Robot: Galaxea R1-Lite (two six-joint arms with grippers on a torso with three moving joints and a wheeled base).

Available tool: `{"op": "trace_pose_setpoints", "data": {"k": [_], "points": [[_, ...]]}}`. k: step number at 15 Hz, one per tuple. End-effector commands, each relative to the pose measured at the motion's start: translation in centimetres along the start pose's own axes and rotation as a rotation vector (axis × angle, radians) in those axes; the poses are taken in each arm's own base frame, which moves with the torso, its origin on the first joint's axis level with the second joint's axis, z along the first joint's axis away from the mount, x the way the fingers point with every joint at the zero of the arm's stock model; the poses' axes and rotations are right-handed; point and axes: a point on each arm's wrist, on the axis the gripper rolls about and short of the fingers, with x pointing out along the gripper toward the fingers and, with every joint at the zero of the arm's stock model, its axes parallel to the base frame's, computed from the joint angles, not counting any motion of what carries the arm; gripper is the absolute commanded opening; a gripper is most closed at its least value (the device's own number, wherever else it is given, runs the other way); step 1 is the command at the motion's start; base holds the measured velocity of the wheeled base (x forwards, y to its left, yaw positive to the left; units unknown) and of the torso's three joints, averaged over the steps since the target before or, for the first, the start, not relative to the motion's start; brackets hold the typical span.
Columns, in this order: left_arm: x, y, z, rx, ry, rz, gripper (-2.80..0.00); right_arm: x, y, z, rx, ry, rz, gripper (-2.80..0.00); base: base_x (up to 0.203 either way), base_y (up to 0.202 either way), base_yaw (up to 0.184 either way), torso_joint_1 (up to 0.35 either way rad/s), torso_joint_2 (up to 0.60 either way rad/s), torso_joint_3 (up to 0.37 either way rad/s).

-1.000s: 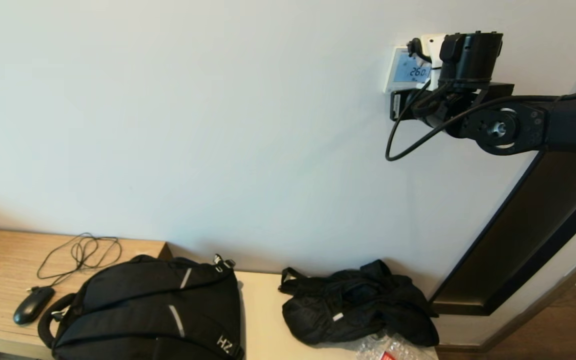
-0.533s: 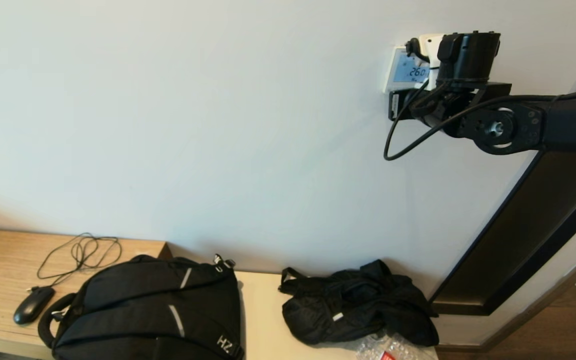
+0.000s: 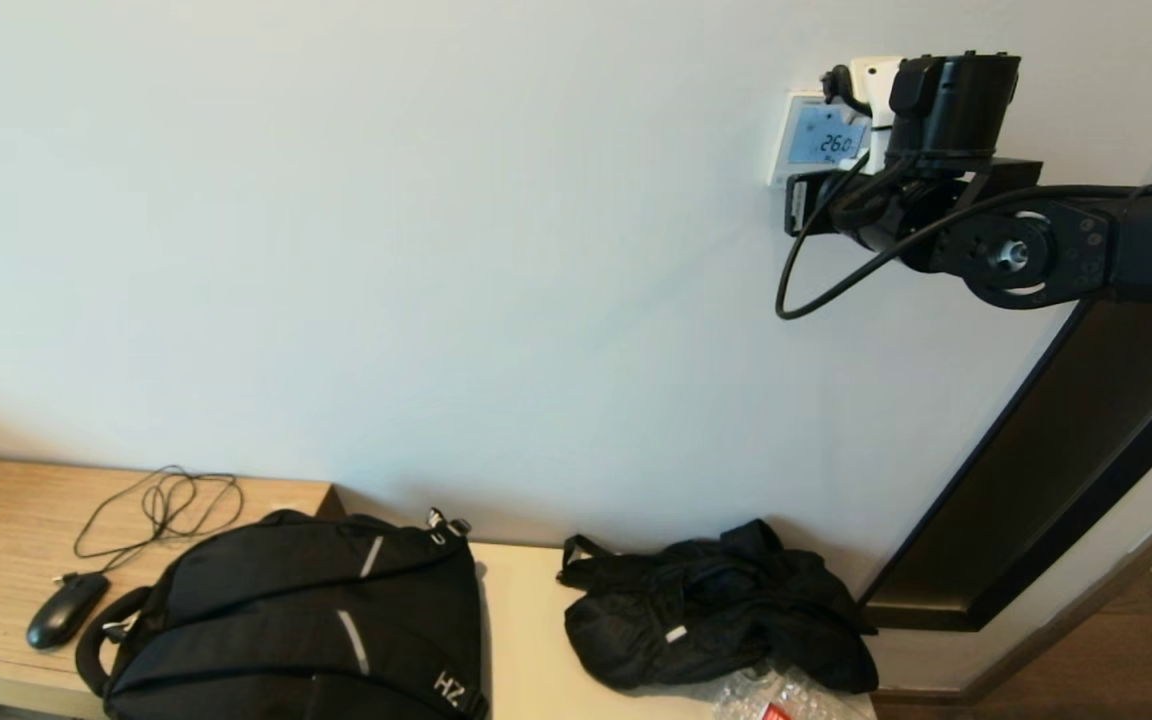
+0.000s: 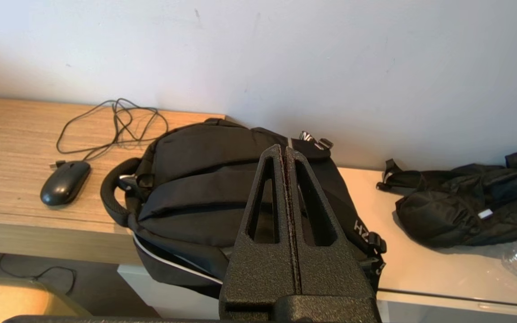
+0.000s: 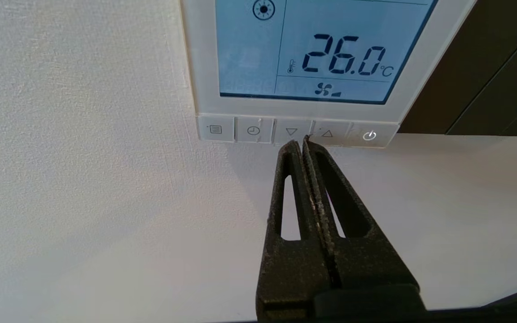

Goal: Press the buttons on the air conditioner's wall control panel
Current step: Press the temperature decrease button

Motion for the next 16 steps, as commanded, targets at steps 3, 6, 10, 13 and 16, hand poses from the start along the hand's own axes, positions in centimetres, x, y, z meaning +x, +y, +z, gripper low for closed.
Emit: {"op": "trace_pose_setpoints", "data": {"k": [3, 6, 10, 13, 16], "points": [[0.0, 0.0, 0.0, -0.002, 0.001, 0.001, -2.8, 0.1, 0.0, -0.4, -0.006, 0.011, -0.002, -2.8, 0.0, 0.0, 0.0, 0.0, 0.0, 0.0], [0.0, 0.0, 0.0, -0.002, 0.0, 0.001, -2.8, 0.7, 0.2, -0.8, -0.008, 0.016, -0.003, -2.8, 0.0, 0.0, 0.0, 0.0, 0.0, 0.0], [0.0, 0.0, 0.0, -0.001, 0.001, 0.001, -2.8, 1.3, 0.2, -0.7, -0.006, 0.007, -0.01, -2.8, 0.0, 0.0, 0.0, 0.0, 0.0, 0.0], [0.0, 0.0, 0.0, -0.001, 0.0, 0.001, -2.8, 1.1, 0.4, -0.5, -0.003, 0.004, -0.004, -2.8, 0.0, 0.0, 0.0, 0.0, 0.0, 0.0], [0.0, 0.0, 0.0, -0.001, -0.001, 0.001, -2.8, 0.6, 0.3, -0.2, -0.001, 0.0, -0.005, -2.8, 0.0, 0.0, 0.0, 0.0, 0.0, 0.0]]}}
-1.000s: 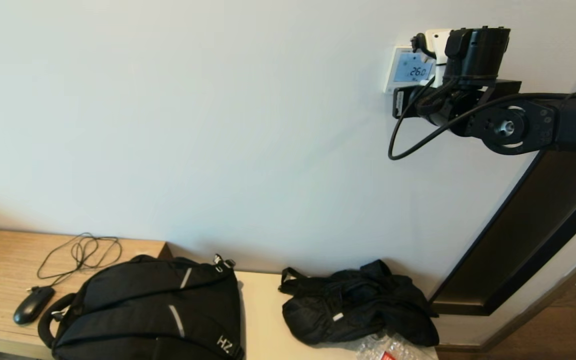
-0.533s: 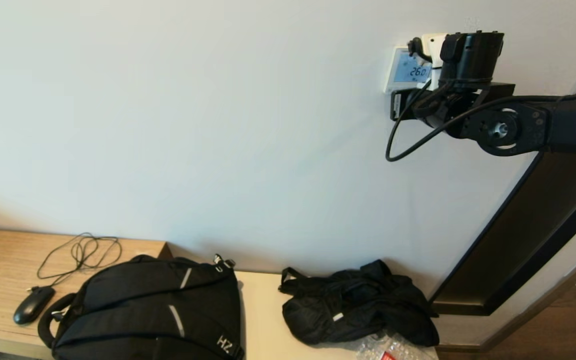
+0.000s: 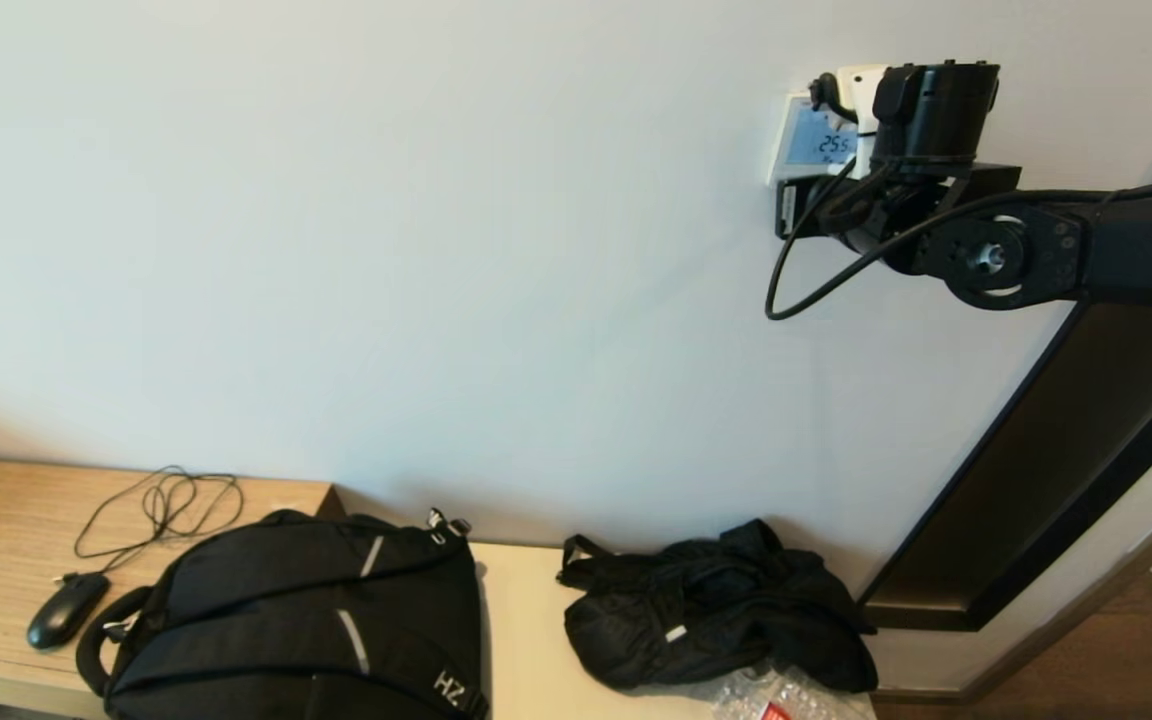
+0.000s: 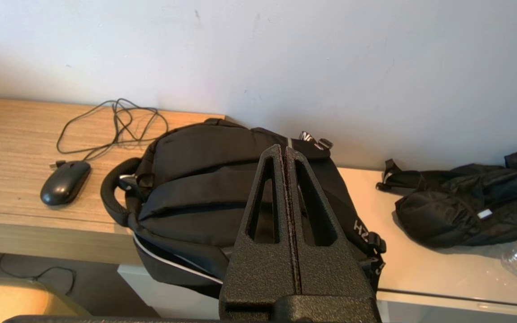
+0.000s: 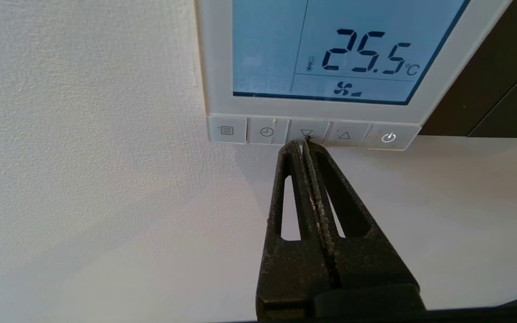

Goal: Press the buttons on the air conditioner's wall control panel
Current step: Press the temperature decrease button

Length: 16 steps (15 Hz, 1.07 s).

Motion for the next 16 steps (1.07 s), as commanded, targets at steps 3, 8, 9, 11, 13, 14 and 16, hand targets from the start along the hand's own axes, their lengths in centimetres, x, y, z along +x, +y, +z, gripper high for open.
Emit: {"op": "trace_pose_setpoints", "data": {"k": [3, 8, 9, 11, 13, 14, 16], "points": [[0.0, 0.0, 0.0, 0.0, 0.0, 0.001, -2.8, -0.7, -0.2, 0.2, -0.002, 0.001, -0.005, -2.8, 0.0, 0.0, 0.0, 0.0, 0.0, 0.0], [0.0, 0.0, 0.0, -0.002, 0.0, 0.001, -2.8, -0.6, -0.2, 0.1, -0.004, 0.004, -0.006, -2.8, 0.0, 0.0, 0.0, 0.0, 0.0, 0.0], [0.0, 0.0, 0.0, -0.002, 0.0, 0.001, -2.8, -0.5, -0.1, 0.0, -0.004, 0.004, -0.006, -2.8, 0.0, 0.0, 0.0, 0.0, 0.0, 0.0], [0.0, 0.0, 0.0, -0.001, 0.0, 0.001, -2.8, -0.2, 0.0, -0.1, -0.004, 0.004, -0.006, -2.8, 0.0, 0.0, 0.0, 0.0, 0.0, 0.0], [0.0, 0.0, 0.0, -0.001, 0.0, 0.001, -2.8, 0.4, 0.2, -0.5, -0.006, 0.008, -0.007, -2.8, 0.0, 0.0, 0.0, 0.0, 0.0, 0.0], [0.0, 0.0, 0.0, 0.0, 0.0, 0.001, -2.8, 0.5, 0.3, -0.6, -0.006, 0.01, -0.007, -2.8, 0.0, 0.0, 0.0, 0.0, 0.0, 0.0], [0.0, 0.0, 0.0, 0.0, 0.0, 0.001, -2.8, 0.6, 0.3, -0.6, -0.007, 0.011, -0.006, -2.8, 0.0, 0.0, 0.0, 0.0, 0.0, 0.0]]}}
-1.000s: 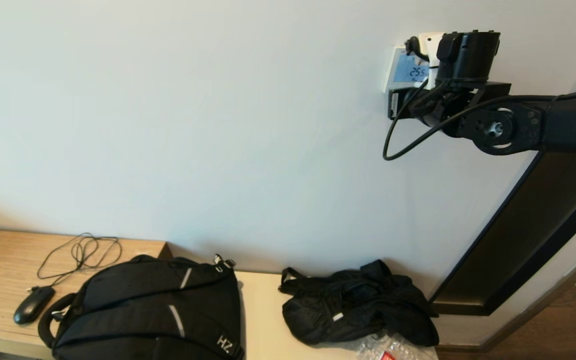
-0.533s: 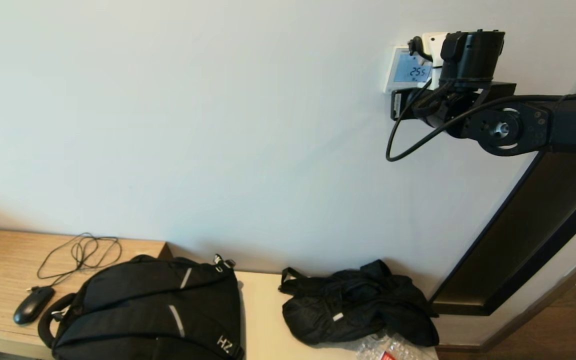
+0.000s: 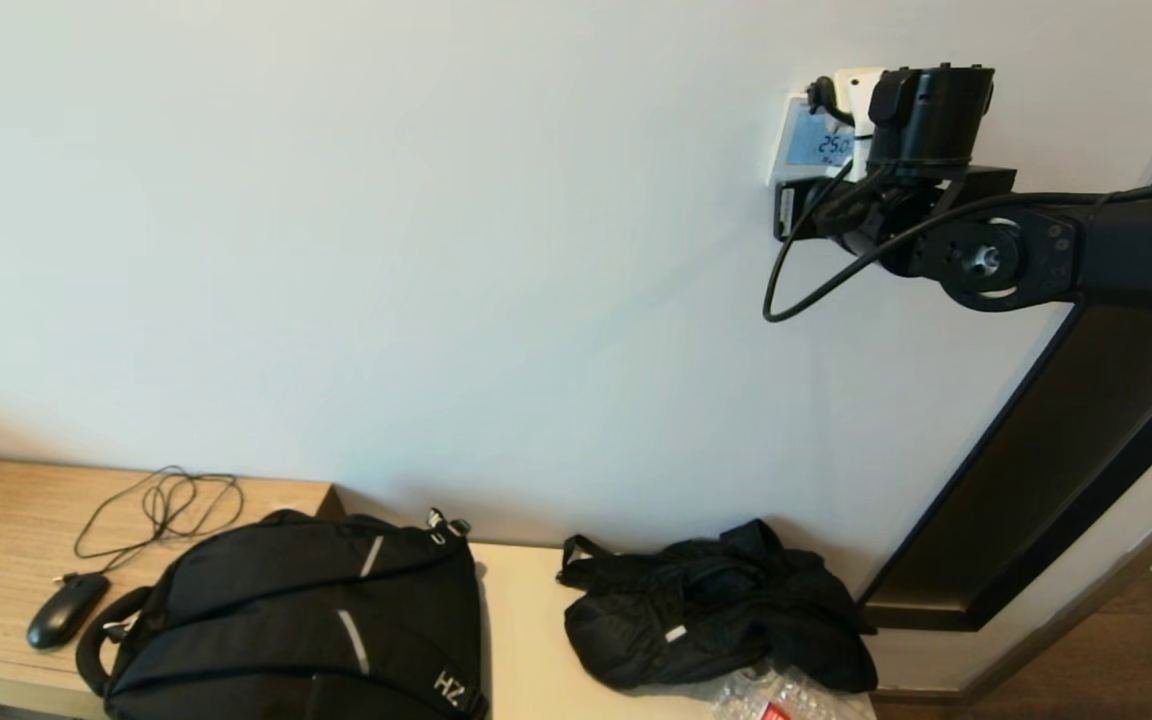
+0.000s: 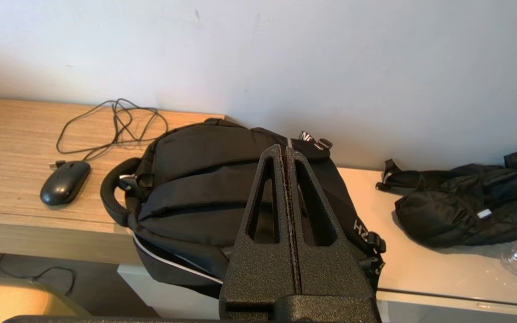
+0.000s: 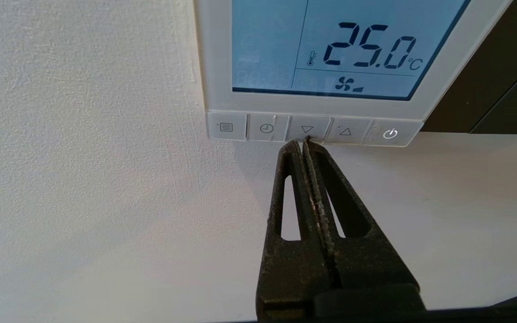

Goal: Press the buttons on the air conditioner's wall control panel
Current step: Press the temperature decrease button

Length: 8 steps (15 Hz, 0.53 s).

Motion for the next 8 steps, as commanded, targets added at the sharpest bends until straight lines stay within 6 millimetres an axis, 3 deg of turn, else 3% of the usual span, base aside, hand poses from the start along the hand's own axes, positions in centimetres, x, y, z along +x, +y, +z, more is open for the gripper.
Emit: {"op": "trace_pose_setpoints", "data": {"k": [1, 8], "points": [[0.0, 0.0, -0.02, 0.0, 0.0, 0.001, -2.8, 0.27, 0.2, -0.31, -0.003, 0.004, 0.0, -2.8, 0.0, 0.0, 0.0, 0.0, 0.0, 0.0], [0.0, 0.0, -0.03, -0.001, 0.001, 0.001, -2.8, -0.62, -0.27, 0.45, 0.004, -0.007, -0.003, -2.8, 0.0, 0.0, 0.0, 0.0, 0.0, 0.0]]}}
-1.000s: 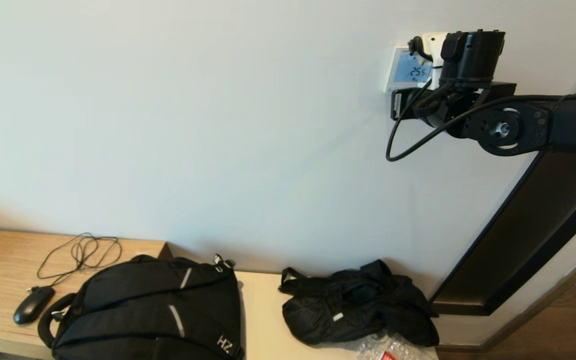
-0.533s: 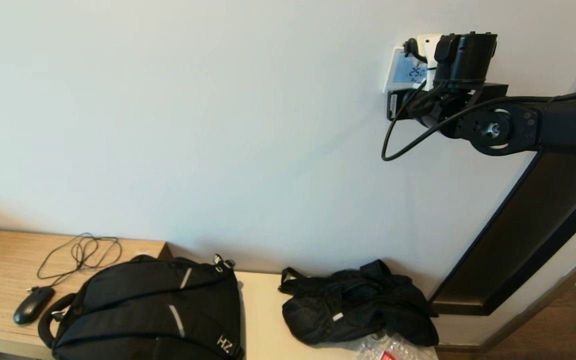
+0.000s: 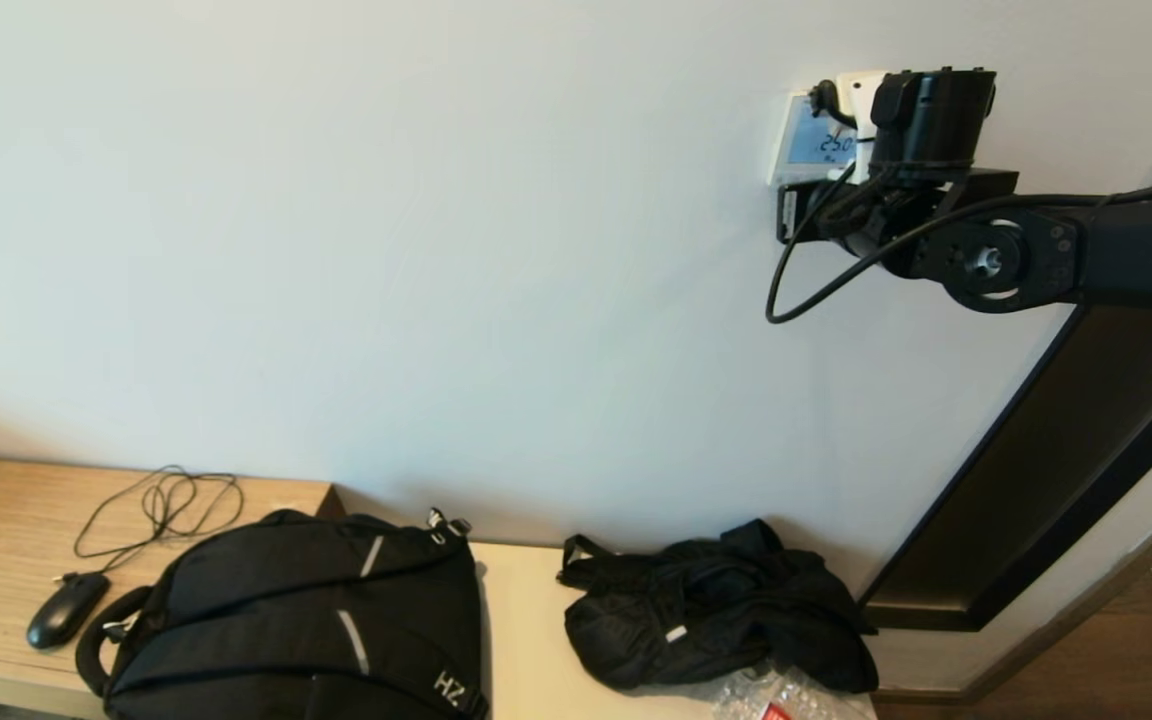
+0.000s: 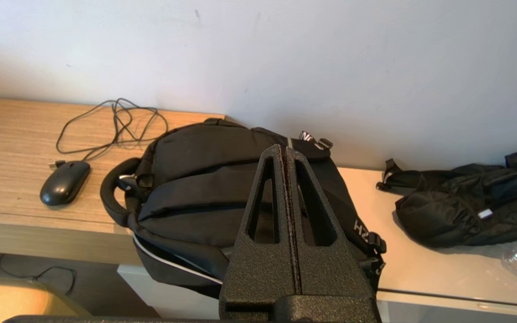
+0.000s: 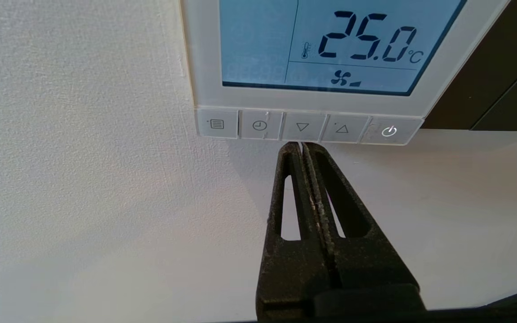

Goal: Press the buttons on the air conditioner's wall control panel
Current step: Press the temperature decrease button

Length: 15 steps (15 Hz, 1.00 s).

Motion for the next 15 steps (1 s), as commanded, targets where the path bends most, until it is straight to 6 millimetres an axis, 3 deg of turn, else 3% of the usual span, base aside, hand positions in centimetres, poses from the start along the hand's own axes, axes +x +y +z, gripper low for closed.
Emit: {"op": "trace_pose_setpoints", "data": {"k": [1, 8, 15], "points": [[-0.01, 0.0, 0.01, -0.001, -0.001, 0.001, -2.8, -0.61, -0.24, 0.49, 0.003, -0.009, -0.001, -2.8, 0.0, 0.0, 0.0, 0.0, 0.0, 0.0], [0.0, 0.0, -0.01, -0.002, 0.0, 0.001, -2.8, -1.24, 0.07, 0.13, 0.0, -0.001, 0.012, -2.8, 0.0, 0.0, 0.0, 0.0, 0.0, 0.0], [0.0, 0.0, -0.02, 0.0, 0.0, 0.001, -2.8, -0.62, 0.0, 0.21, 0.002, -0.009, 0.003, -2.8, 0.0, 0.0, 0.0, 0.0, 0.0, 0.0]]}}
